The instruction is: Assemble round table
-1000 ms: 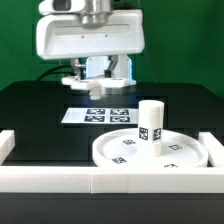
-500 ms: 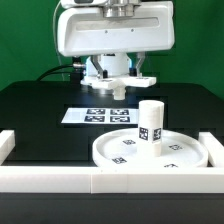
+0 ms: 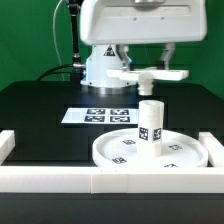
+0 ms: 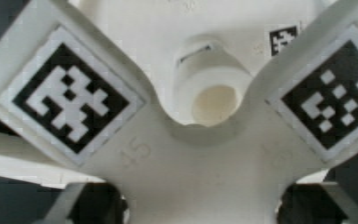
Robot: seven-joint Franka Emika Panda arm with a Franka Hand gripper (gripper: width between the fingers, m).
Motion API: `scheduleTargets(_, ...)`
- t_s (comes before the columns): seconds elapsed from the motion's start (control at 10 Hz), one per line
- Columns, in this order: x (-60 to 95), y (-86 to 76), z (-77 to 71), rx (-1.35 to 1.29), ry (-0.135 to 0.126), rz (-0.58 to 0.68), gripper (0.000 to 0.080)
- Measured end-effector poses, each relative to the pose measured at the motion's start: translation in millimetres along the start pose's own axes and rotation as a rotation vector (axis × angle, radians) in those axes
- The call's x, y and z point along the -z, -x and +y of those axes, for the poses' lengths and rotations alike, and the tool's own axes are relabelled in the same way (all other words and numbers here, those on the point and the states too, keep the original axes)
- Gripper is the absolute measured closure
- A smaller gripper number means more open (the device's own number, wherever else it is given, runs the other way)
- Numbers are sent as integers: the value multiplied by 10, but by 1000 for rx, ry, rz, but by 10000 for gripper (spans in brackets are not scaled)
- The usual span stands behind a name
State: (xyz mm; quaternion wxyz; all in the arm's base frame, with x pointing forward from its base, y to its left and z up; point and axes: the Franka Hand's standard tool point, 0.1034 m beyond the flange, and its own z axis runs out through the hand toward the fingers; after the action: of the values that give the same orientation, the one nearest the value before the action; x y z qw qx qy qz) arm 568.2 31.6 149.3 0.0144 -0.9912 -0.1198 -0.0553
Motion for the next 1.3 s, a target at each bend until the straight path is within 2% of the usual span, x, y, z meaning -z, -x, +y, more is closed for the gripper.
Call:
scheduleTargets(0.3, -23, -28, -24, -13, -4, -13, 367)
scheduleTargets(0.5, -63, 61, -49, 39, 6, -30, 366)
scheduleTargets(0.9, -143, 162, -93, 56, 5, -42, 366)
scheduleTargets(1.3, -166, 154, -90, 56, 6, -41, 366)
